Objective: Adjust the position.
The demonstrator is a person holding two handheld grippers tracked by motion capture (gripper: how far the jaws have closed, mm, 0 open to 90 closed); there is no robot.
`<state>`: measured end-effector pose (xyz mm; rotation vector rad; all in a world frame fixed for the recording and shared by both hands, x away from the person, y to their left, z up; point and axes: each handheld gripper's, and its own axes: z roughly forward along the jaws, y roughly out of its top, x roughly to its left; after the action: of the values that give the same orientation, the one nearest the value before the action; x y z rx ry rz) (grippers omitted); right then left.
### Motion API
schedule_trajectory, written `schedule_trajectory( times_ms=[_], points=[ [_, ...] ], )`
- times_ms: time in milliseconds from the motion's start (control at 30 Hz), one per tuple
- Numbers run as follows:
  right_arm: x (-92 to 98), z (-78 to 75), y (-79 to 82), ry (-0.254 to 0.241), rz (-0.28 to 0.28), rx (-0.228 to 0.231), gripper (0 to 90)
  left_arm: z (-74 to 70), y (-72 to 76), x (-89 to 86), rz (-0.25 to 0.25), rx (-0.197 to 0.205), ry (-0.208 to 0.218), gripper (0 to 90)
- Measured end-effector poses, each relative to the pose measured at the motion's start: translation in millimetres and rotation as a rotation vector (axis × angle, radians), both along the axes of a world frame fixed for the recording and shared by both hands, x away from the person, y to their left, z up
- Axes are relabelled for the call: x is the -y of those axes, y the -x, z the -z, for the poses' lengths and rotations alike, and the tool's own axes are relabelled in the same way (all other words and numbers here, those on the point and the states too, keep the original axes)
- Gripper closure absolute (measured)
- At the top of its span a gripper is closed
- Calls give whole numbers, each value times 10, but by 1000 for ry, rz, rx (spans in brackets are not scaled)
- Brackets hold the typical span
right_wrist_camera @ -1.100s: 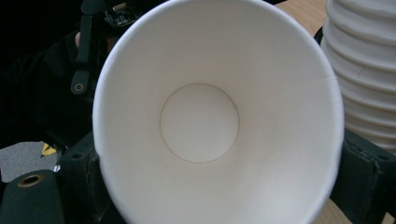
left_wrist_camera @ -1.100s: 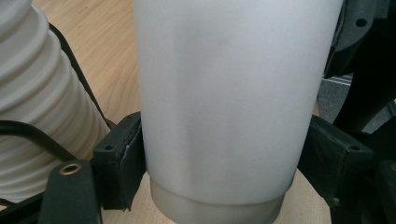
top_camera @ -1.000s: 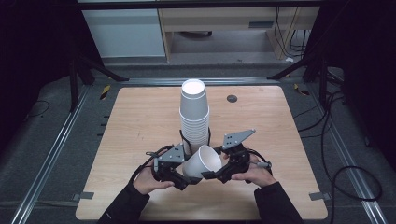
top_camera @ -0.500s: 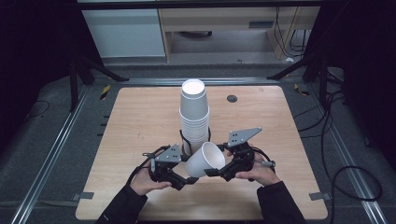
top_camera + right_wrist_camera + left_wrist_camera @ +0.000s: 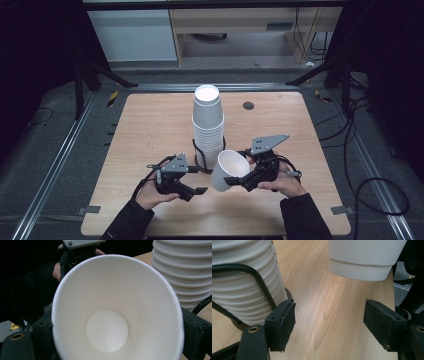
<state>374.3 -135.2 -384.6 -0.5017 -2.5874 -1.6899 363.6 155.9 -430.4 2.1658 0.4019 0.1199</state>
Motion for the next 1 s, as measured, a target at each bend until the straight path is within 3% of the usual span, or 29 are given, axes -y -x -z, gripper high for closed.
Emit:
schedule_trajectory(
  times_ms=[267,467,767,1000],
  points=[
    [18,-9,0,23,15,10,112,-16,31,26,8,11,1,233],
    [70,-16,-22,33,42,9,115,-3,15,-41,-19,2,0,236],
    [205,-85,-56,47,107,23,117,-9,12,-193,-84,0,6,240],
    [357,-151,-110,69,194,35,116,42,-35,-352,-164,-14,-1,237]
  ],
)
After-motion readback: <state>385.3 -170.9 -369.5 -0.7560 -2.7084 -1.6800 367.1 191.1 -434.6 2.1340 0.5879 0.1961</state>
